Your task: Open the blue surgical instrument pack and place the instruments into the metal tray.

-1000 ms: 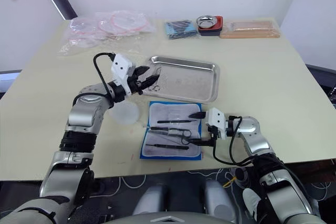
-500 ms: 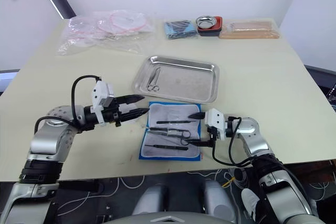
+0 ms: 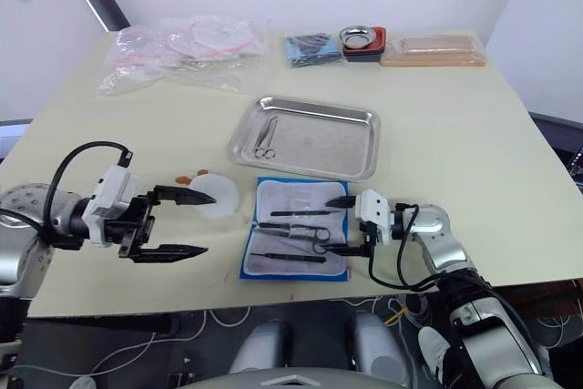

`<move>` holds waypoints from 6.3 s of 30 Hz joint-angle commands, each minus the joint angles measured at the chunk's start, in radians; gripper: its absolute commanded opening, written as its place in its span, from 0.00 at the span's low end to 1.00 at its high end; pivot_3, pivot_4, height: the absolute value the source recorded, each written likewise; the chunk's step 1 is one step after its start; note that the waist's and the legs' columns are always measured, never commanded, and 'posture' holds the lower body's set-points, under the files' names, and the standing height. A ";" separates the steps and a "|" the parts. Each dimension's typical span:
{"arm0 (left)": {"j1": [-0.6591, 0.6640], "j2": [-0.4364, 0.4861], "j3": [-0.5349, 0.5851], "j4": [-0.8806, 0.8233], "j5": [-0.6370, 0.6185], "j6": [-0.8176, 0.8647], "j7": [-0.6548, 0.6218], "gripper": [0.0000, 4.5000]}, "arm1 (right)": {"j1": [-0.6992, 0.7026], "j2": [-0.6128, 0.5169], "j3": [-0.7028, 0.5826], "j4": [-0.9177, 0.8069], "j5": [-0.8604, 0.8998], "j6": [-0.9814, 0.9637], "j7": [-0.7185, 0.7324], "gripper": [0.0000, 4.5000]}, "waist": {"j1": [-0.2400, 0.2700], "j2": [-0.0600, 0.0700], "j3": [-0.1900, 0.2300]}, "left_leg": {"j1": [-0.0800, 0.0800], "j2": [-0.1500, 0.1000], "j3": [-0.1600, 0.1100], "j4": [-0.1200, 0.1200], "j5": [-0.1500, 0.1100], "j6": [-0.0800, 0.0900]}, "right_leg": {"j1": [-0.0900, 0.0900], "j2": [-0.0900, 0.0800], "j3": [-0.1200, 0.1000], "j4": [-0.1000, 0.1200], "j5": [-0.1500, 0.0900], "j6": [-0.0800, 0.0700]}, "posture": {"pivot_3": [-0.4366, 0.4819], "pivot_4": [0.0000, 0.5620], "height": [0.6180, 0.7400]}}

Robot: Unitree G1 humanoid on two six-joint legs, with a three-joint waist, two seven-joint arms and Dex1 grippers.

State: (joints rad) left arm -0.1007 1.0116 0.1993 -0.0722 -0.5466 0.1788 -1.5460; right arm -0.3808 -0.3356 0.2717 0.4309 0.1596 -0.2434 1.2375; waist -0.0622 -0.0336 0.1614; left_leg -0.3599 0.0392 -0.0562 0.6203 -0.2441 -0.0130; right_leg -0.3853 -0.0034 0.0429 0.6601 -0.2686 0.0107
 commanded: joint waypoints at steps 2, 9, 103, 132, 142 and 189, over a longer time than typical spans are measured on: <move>0.016 0.037 0.052 -0.021 -0.028 -0.016 -0.048 0.97 | 0.054 -0.005 0.076 0.120 -0.087 0.036 0.001 1.00 | 0.000 -0.001 0.000 | 0.000 0.000 0.001 -0.001 0.000 0.000 | -0.001 0.000 0.000 0.000 0.000 0.000 | 0.48 0.27 1.00; 0.004 0.031 0.057 -0.015 -0.032 -0.006 -0.016 0.97 | 0.053 -0.002 0.079 0.121 -0.089 0.035 0.005 1.00 | 0.001 -0.001 0.000 | 0.000 0.001 0.003 -0.002 0.000 0.000 | -0.003 0.000 0.000 0.000 0.000 0.000 | 0.48 0.27 1.00; -0.475 -0.197 -0.436 0.195 0.417 0.052 0.042 0.02 | 0.049 0.011 0.071 0.128 -0.085 0.046 -0.030 1.00 | 0.001 -0.005 -0.002 | 0.000 0.000 0.008 0.003 0.000 0.000 | -0.001 0.012 -0.001 0.003 0.005 -0.003 | 0.48 0.27 1.00; -0.490 0.014 -0.384 0.127 0.350 0.190 -0.038 0.02 | 0.030 0.022 0.076 0.151 -0.091 0.038 -0.024 1.00 | -0.005 -0.006 -0.001 | 0.000 0.000 0.008 0.003 0.000 0.000 | -0.001 0.012 -0.001 0.003 0.004 -0.005 | 0.48 0.27 1.00; -0.448 0.121 -0.335 0.100 0.304 0.209 -0.039 0.02 | 0.031 0.022 0.078 0.160 -0.094 0.031 -0.021 1.00 | -0.006 -0.007 -0.001 | 0.001 0.001 0.008 0.003 0.000 0.000 | -0.001 0.011 -0.001 0.003 0.004 -0.005 | 0.48 0.27 1.00; -0.640 -0.784 -0.132 0.197 0.382 0.751 1.389 0.02 | 0.040 0.026 0.083 0.144 -0.091 0.035 -0.014 1.00 | -0.005 -0.012 -0.004 | 0.007 0.000 0.005 0.006 0.000 0.000 | 0.009 0.010 -0.002 0.004 0.007 0.000 | 0.48 0.27 1.00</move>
State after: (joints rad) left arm -0.7143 0.2361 0.0534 0.1179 -0.1753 0.9454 -0.1782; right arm -0.4104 -0.3096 0.2757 0.4816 0.1559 -0.2462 1.2289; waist -0.0674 -0.0458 0.1571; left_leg -0.3526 0.0391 -0.0511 0.6268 -0.2440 -0.0134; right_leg -0.3763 0.0061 0.0407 0.6638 -0.2615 0.0108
